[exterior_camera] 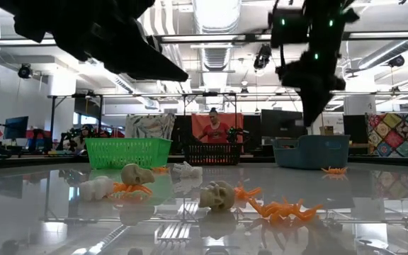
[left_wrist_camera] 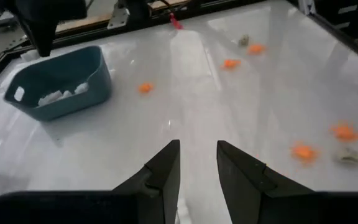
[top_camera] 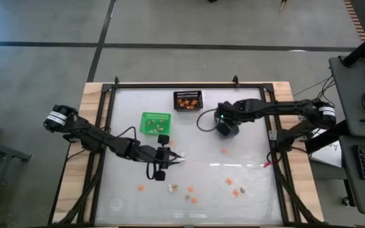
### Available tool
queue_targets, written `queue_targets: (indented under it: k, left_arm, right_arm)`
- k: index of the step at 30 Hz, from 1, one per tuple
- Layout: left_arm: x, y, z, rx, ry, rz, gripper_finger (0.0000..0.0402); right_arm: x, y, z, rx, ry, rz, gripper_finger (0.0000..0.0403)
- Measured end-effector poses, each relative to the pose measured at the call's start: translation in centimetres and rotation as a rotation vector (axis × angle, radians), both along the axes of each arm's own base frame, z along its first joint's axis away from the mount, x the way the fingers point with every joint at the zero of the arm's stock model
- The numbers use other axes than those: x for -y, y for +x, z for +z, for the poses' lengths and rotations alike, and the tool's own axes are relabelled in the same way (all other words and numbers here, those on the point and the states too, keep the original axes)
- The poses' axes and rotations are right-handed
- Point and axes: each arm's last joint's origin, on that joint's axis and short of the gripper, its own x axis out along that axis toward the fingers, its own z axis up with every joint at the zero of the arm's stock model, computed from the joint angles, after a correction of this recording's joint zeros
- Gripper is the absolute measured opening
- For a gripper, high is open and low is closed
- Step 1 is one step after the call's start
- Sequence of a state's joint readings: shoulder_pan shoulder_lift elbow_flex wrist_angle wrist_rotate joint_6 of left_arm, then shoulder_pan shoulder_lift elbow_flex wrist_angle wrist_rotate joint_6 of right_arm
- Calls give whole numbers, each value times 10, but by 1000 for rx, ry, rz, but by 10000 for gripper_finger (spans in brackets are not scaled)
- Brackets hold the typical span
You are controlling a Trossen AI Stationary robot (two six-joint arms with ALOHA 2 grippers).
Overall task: Sort Halloween decoration
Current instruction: Put the white skeleton toy into the blue bin
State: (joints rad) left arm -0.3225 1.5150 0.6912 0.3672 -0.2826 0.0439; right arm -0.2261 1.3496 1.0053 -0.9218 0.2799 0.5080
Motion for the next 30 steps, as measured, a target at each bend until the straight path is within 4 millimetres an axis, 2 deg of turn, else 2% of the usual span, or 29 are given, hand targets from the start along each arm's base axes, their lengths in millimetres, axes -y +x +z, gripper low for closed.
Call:
queue_targets:
  k: [3, 7, 12, 16, 23, 30]
  left_arm:
    - [-2, 2, -4, -3, 7, 53, 88]
    - [-4, 2, -3, 8, 6, 134, 88]
    - [-4, 2, -5, 0, -9, 143, 96]
    - [-3, 3, -11, -22, -6, 144, 118]
    - [-2, 6, -25, -68, 10, 146, 171]
    - [0, 10, -44, -124, 11, 104, 176]
  right_arm:
    - [10, -4, -10, 25, 9, -51, 36]
    - [16, -5, -15, 49, 13, -67, 80]
    - [17, -3, -13, 61, 4, -76, 122]
    - [15, 2, -4, 97, -4, -70, 134]
    - [-4, 16, 16, 239, -27, 4, 131]
    - [-38, 22, 24, 333, -88, 30, 123]
